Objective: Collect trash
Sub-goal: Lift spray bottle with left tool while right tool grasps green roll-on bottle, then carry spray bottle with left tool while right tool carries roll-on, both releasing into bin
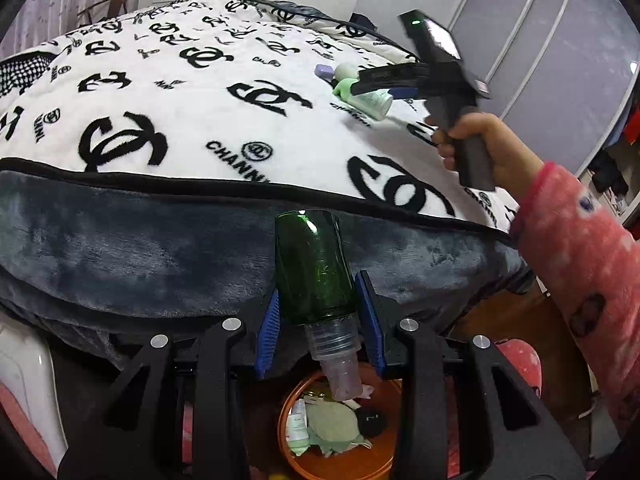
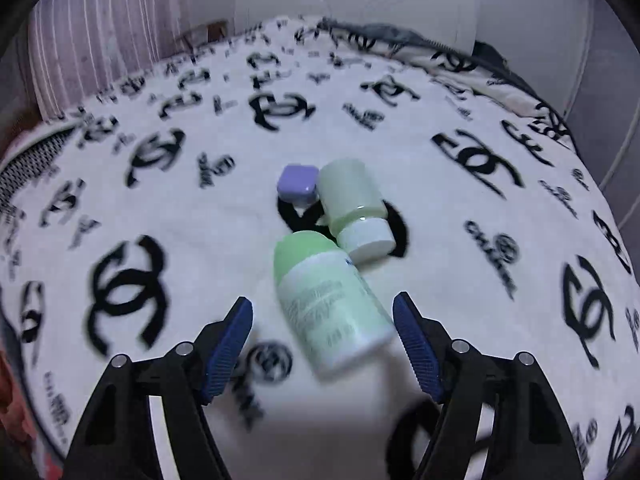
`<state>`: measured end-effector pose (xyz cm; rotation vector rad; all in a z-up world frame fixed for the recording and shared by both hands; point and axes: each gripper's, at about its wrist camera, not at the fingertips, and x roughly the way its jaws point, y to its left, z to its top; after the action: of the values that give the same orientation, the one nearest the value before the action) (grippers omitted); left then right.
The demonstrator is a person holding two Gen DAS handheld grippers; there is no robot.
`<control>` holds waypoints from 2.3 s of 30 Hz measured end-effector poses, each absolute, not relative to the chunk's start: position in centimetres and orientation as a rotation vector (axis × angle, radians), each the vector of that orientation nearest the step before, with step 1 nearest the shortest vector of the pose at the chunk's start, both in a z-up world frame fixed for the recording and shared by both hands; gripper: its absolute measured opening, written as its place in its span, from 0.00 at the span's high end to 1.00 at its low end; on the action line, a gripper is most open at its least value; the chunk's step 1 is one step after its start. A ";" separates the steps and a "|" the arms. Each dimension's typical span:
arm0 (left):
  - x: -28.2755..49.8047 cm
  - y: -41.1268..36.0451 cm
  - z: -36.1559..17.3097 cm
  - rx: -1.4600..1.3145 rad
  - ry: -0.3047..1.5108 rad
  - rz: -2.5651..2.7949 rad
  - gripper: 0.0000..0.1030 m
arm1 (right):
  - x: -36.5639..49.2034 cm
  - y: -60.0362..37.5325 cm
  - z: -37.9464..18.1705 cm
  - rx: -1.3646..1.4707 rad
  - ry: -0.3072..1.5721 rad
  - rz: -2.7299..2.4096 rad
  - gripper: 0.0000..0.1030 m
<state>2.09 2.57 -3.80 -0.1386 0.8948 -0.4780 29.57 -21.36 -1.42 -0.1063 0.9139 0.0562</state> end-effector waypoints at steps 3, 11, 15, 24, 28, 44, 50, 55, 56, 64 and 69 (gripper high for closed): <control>2.5 2.9 -4.4 -0.149 0.913 -0.477 0.66 | 30.7 -21.3 -2.3 -0.109 0.943 0.028 0.39; 2.8 2.8 -4.8 -0.161 0.927 -0.484 0.66 | 29.2 -21.3 -1.5 -0.105 0.959 0.038 0.46; 2.3 2.7 -4.1 -0.156 0.917 -0.481 0.66 | 26.5 -21.6 1.1 -0.053 0.909 0.072 0.52; 0.4 1.5 -3.0 -0.147 0.912 -0.491 0.66 | 17.2 -21.1 4.9 -0.052 0.847 0.174 0.55; -0.7 0.7 -2.8 -0.111 0.907 -0.501 0.66 | 13.6 -21.2 5.5 -0.012 0.844 0.225 0.55; -2.7 -5.2 -22.1 0.054 1.516 -0.651 0.66 | -6.0 -18.8 -12.0 0.062 1.217 0.450 0.55; -3.0 -7.5 -30.2 0.251 1.668 -0.520 0.63 | -6.2 -18.4 -24.0 0.039 1.450 0.308 0.44; -2.6 -6.6 -30.2 0.249 1.654 -0.485 0.51 | -5.4 -19.7 -23.8 0.135 1.418 0.261 0.29; -2.4 -6.6 -30.1 0.244 1.647 -0.477 0.51 | -5.3 -20.0 -23.8 0.148 1.416 0.255 0.29; -1.9 -5.8 -29.4 0.199 1.604 -0.433 0.51 | -5.8 -21.8 -23.2 0.225 1.375 0.215 0.29; -2.1 -5.5 -27.3 0.176 1.531 -0.409 0.51 | -5.8 -22.1 -22.7 0.228 1.344 0.204 0.28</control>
<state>-2.09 -5.49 -27.29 0.1765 1.5309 -0.4087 -5.82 -22.09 -22.72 0.2280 1.3436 0.2041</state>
